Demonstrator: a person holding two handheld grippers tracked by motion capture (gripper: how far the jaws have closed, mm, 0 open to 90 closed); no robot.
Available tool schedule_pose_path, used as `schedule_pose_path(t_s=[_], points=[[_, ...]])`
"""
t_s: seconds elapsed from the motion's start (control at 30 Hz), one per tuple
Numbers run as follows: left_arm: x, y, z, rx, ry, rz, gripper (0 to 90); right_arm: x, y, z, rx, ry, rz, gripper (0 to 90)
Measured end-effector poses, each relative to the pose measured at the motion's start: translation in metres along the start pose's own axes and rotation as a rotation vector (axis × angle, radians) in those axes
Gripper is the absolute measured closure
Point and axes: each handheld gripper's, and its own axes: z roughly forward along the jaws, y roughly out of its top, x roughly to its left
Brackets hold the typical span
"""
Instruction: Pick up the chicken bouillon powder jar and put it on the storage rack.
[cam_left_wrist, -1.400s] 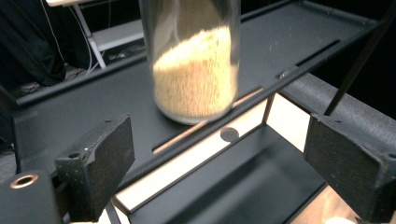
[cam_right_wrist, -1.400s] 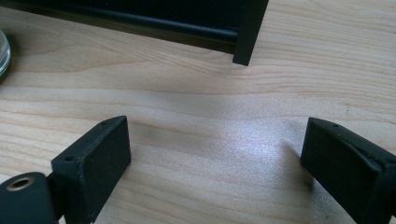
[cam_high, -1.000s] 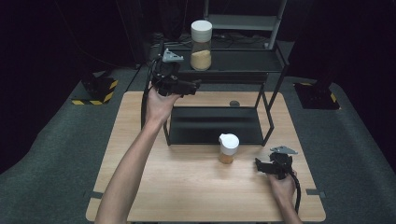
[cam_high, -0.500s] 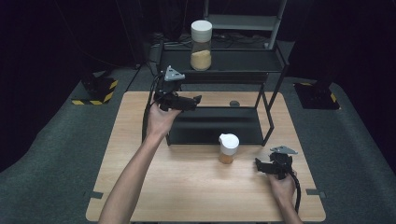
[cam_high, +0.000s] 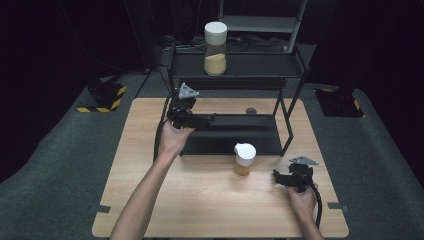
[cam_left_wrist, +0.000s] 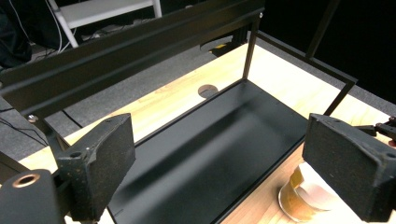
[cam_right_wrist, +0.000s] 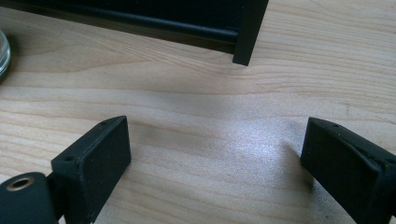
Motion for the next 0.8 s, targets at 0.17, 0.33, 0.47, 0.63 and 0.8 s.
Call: schedule_pose_path(t_s=[0.17,0.33,0.47,0.63,0.8], points=[[-0.001,-0.009,0.005,0.02,-0.012,0.006,9.4,0.0,0.0,0.0,0.0,0.0,0.0,7.6],[-0.001,-0.019,0.007,0.038,-0.02,0.0,9.5,0.0,0.0,0.0,0.0,0.0,0.0,7.5],[0.003,-0.028,0.009,0.04,-0.027,-0.02,9.5,0.0,0.0,0.0,0.0,0.0,0.0,7.6],[0.006,-0.035,0.015,0.055,-0.043,-0.031,9.5,0.0,0.0,0.0,0.0,0.0,0.0,7.5],[0.005,-0.041,0.021,0.07,-0.051,-0.026,9.5,0.0,0.0,0.0,0.0,0.0,0.0,7.5]])
